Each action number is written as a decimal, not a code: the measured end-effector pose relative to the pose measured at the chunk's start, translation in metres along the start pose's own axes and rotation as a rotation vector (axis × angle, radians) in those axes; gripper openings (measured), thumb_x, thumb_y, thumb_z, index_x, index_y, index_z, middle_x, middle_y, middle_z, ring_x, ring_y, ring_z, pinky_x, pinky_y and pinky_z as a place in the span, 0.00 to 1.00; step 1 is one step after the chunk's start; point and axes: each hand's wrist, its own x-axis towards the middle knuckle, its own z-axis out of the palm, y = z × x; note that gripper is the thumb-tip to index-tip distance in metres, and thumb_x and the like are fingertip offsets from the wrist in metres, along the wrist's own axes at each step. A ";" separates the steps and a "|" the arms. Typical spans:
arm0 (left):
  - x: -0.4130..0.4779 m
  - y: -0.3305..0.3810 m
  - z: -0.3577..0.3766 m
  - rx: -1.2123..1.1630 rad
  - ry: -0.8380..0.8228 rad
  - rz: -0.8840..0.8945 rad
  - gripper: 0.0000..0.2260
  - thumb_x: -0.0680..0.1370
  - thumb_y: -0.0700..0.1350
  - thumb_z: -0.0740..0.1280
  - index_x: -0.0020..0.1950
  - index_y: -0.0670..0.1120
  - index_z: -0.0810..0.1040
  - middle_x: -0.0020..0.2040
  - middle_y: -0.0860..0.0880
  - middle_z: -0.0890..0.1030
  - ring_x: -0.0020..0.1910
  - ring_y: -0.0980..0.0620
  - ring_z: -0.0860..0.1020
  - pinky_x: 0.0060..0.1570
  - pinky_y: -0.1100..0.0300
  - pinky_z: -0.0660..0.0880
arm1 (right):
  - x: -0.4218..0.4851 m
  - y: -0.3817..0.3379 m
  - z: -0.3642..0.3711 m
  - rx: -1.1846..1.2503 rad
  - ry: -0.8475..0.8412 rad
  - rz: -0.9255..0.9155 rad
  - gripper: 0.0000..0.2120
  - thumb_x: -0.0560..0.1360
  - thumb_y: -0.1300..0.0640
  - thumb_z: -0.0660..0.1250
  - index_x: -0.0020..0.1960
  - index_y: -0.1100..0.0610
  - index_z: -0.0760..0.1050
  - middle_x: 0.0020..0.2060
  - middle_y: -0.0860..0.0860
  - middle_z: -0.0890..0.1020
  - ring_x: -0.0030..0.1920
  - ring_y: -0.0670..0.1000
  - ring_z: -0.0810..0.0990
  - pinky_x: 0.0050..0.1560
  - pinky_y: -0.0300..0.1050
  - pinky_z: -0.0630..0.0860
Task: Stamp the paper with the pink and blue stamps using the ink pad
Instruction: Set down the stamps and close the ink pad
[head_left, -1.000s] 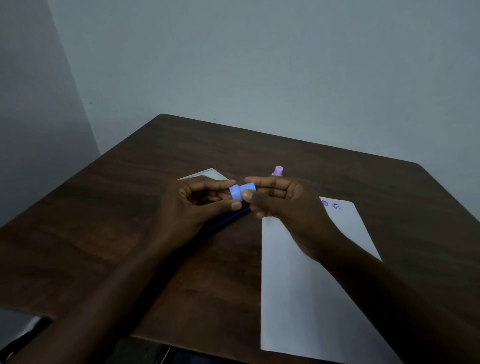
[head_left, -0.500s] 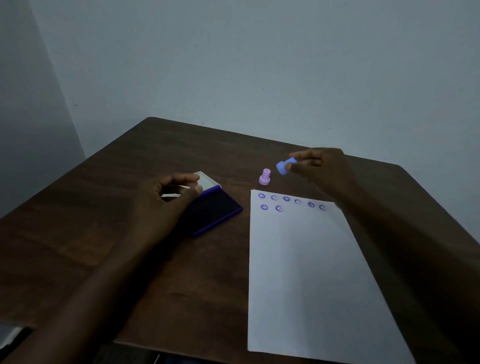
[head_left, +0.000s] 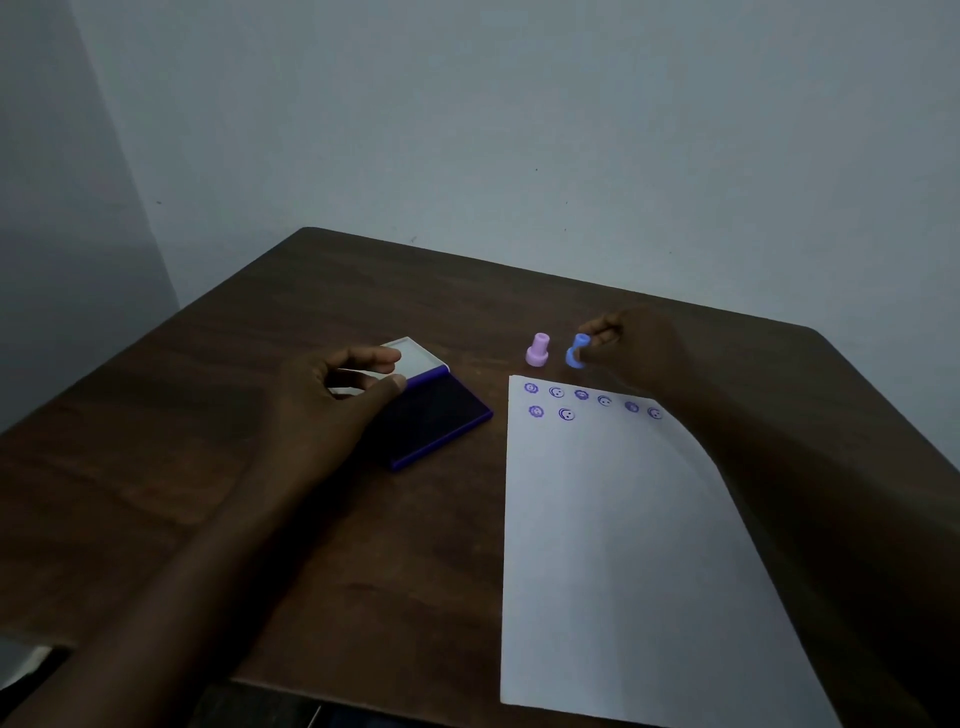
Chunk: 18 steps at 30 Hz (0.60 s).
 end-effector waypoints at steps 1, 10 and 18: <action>0.000 0.000 0.000 -0.001 0.000 0.000 0.08 0.74 0.47 0.75 0.51 0.57 0.83 0.46 0.64 0.80 0.42 0.80 0.75 0.30 0.80 0.71 | 0.001 0.001 0.002 -0.003 -0.007 0.008 0.04 0.66 0.57 0.74 0.40 0.49 0.83 0.37 0.47 0.84 0.35 0.42 0.77 0.36 0.33 0.69; 0.001 0.002 -0.001 -0.007 0.008 -0.007 0.09 0.75 0.46 0.74 0.51 0.58 0.82 0.45 0.65 0.79 0.41 0.75 0.77 0.33 0.73 0.74 | 0.000 0.013 0.013 -0.019 -0.043 0.066 0.06 0.68 0.55 0.74 0.46 0.50 0.83 0.40 0.46 0.85 0.35 0.45 0.79 0.34 0.36 0.70; 0.002 -0.002 -0.003 -0.033 0.064 -0.039 0.09 0.75 0.45 0.74 0.46 0.60 0.81 0.44 0.64 0.80 0.45 0.62 0.79 0.40 0.63 0.78 | -0.006 0.019 0.003 -0.006 -0.021 0.010 0.18 0.68 0.55 0.77 0.57 0.58 0.81 0.52 0.51 0.85 0.46 0.44 0.79 0.41 0.26 0.68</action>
